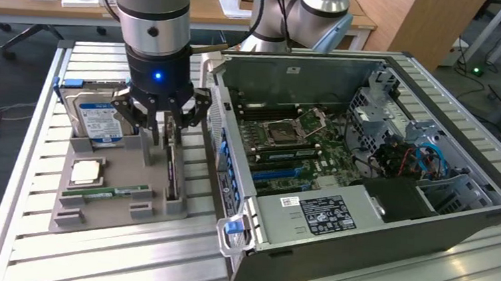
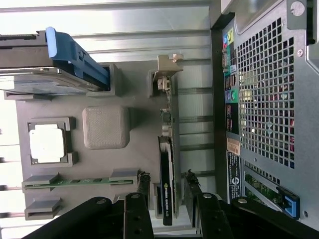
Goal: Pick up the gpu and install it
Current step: 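Pick up the gpu and move the gpu toward the slot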
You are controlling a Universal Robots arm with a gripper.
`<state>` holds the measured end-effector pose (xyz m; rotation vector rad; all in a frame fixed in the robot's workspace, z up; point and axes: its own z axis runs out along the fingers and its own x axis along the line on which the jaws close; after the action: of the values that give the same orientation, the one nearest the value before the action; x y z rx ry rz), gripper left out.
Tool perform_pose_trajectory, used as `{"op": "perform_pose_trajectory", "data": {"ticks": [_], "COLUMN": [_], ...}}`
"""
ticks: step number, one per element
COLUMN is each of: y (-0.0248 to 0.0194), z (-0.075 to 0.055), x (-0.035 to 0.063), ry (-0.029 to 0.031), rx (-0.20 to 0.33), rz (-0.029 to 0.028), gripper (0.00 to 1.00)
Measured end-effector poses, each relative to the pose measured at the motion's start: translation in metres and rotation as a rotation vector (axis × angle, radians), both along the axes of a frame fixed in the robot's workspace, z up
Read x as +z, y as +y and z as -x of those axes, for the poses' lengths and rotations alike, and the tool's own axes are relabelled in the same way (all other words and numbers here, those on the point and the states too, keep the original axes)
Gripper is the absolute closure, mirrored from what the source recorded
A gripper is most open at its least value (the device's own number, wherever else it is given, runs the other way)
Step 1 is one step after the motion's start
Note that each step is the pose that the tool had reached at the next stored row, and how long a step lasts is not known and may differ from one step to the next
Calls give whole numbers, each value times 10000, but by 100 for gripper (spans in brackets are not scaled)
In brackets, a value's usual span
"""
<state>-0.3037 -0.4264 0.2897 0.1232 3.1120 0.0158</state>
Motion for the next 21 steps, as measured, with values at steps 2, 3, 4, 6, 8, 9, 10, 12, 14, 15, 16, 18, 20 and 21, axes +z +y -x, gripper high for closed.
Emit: {"op": "perform_pose_trajectory", "data": {"ticks": [2, 3, 4, 6, 8, 9, 10, 12, 14, 15, 16, 18, 20, 21], "y": [0, 0, 0, 0, 0, 0, 0, 0, 0, 0, 0, 0, 0, 0], "z": [0, 0, 0, 0, -5, -5, -5, -13, -23, -24, -24, -24, -24, -24], "x": [-1, -1, -1, -1, -75, -82, -86, -96, -107, -116, -129, -165, -202, -219], "ry": [-1, -2, -2, -2, -2, 0, -1, -2, -3, -3, -2, -2, -2, -1], "rx": [0, 0, 0, 0, 0, 0, 0, 2, 1, 0, -1, 0, 0, 0], "rz": [-2, -2, -2, -2, -2, -1, -1, -2, -3, -3, -2, -2, -2, -2], "gripper": [58, 58, 58, 58, 58, 58, 58, 58, 58, 58, 58, 58, 58, 58]}}
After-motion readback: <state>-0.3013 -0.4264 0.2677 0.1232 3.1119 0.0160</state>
